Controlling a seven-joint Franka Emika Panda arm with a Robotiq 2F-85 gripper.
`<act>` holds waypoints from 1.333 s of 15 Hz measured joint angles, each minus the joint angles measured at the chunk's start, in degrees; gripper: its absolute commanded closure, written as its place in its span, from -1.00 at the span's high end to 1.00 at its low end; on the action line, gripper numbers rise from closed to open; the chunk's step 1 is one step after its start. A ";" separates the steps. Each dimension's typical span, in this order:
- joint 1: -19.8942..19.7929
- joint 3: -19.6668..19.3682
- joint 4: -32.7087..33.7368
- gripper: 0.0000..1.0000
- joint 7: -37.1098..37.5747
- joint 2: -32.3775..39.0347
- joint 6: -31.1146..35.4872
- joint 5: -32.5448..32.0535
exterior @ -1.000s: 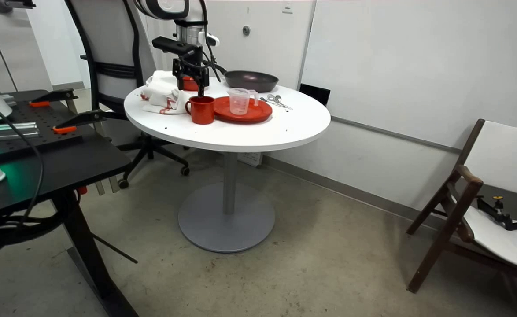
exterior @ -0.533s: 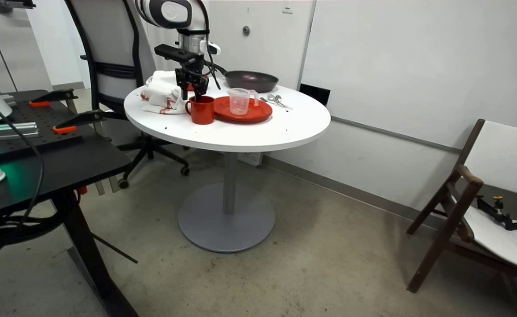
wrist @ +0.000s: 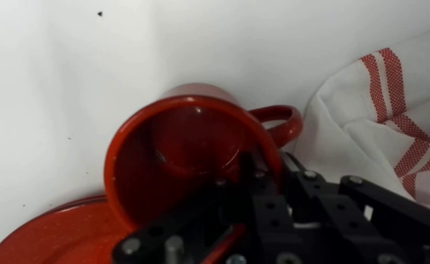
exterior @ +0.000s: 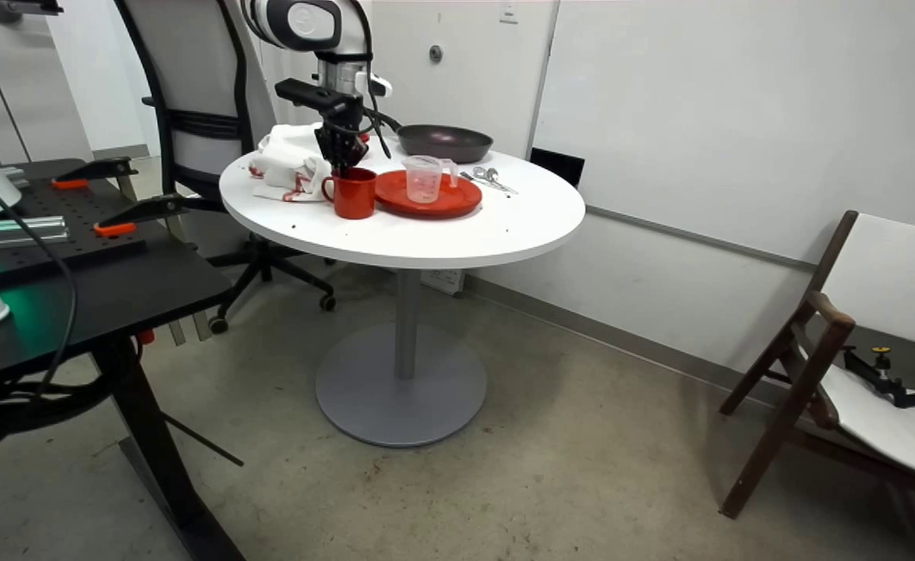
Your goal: Put the red mug on top of the red and white towel on the right
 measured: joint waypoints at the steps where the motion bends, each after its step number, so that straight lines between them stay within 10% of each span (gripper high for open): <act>1: -0.06 0.01 0.01 -0.99 0.21 0.02 0.01 -0.19; 20: -0.94 -0.19 -9.21 -0.97 0.62 -18.02 -0.22 -3.84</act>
